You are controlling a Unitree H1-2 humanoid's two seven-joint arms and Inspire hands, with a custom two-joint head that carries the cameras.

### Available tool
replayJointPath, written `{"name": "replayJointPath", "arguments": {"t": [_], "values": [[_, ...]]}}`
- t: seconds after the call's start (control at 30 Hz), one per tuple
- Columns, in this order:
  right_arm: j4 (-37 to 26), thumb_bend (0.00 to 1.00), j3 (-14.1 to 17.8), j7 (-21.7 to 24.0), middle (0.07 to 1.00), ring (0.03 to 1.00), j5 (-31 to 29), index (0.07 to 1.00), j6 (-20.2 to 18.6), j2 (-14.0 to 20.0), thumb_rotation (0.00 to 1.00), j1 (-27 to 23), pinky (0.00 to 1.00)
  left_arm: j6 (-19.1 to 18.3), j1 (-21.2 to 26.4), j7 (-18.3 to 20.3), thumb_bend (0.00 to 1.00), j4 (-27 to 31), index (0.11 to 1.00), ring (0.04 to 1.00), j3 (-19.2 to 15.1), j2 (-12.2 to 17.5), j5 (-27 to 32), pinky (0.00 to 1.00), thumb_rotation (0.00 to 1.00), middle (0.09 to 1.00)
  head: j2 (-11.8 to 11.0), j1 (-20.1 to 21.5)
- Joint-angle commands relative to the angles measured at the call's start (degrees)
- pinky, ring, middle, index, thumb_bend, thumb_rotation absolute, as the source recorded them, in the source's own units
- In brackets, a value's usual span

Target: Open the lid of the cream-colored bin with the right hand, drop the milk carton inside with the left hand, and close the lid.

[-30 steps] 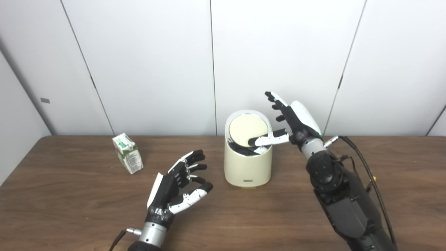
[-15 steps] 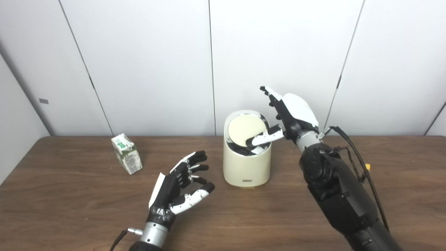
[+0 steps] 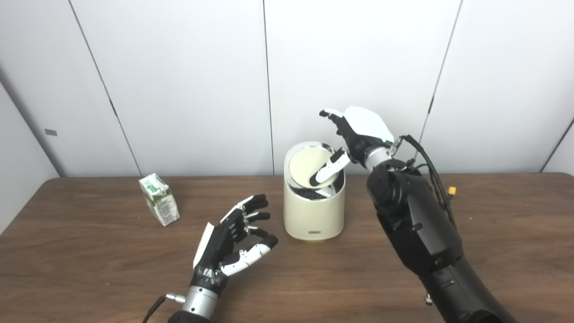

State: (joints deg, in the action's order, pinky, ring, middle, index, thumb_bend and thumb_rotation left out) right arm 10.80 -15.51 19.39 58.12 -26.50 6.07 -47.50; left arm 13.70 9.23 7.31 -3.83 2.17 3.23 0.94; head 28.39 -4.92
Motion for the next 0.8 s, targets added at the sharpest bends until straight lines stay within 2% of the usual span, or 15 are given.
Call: {"name": "replayJointPath", "arguments": {"t": [0.0, 0.13, 0.27, 0.47, 0.6, 0.77], "values": [[0.4, 0.89, 0.5, 1.0, 0.877, 0.738, 2.9, 0.875, -0.4, 0.1, 0.2, 0.2, 0.57, 1.3, 1.6, -0.1, 0.7, 1.9, 0.864, 0.766, -0.1, 0.2, 0.4, 0.59, 0.29, 0.838, 0.1, 0.0], [-0.8, 0.88, 0.8, 1.5, 0.874, 0.728, 2.8, 0.87, -0.4, 0.3, 0.2, 1.1, 0.55, 1.4, 1.6, -0.2, 0.71, 1.9, 0.863, 0.762, -0.2, 0.3, 0.1, 0.59, 0.29, 0.834, 0.2, 0.2], [-2.3, 0.87, 1.3, 1.9, 0.892, 0.799, 2.1, 0.876, -0.4, 0.7, 0.2, 1.8, 0.62, 1.3, 1.5, -0.2, 0.7, 2.0, 0.861, 0.759, -0.1, 0.4, -0.2, 0.58, 0.28, 0.833, 0.2, 0.2], [-10.8, 0.85, 6.2, 3.5, 0.908, 0.866, -4.1, 0.882, -0.4, 0.0, 0.24, 4.4, 0.67, 1.5, 1.6, 0.1, 0.69, 1.5, 0.862, 0.764, -0.2, 0.5, 0.4, 0.59, 0.27, 0.837, 0.0, 0.2], [-16.0, 0.84, 9.2, 1.0, 0.896, 0.859, -10.8, 0.871, 0.0, -0.2, 0.25, 6.7, 0.67, 1.6, 1.8, 0.1, 0.69, 1.1, 0.863, 0.766, -0.2, 0.6, 0.3, 0.59, 0.27, 0.839, -0.4, 0.4], [-16.7, 0.8, 12.5, -4.7, 0.888, 0.849, -19.7, 0.857, 4.1, -0.5, 0.26, 9.0, 0.69, 1.7, 1.8, 0.0, 0.7, 0.7, 0.86, 0.764, -0.2, 0.5, 0.3, 0.59, 0.28, 0.835, -0.5, 0.5]]}}
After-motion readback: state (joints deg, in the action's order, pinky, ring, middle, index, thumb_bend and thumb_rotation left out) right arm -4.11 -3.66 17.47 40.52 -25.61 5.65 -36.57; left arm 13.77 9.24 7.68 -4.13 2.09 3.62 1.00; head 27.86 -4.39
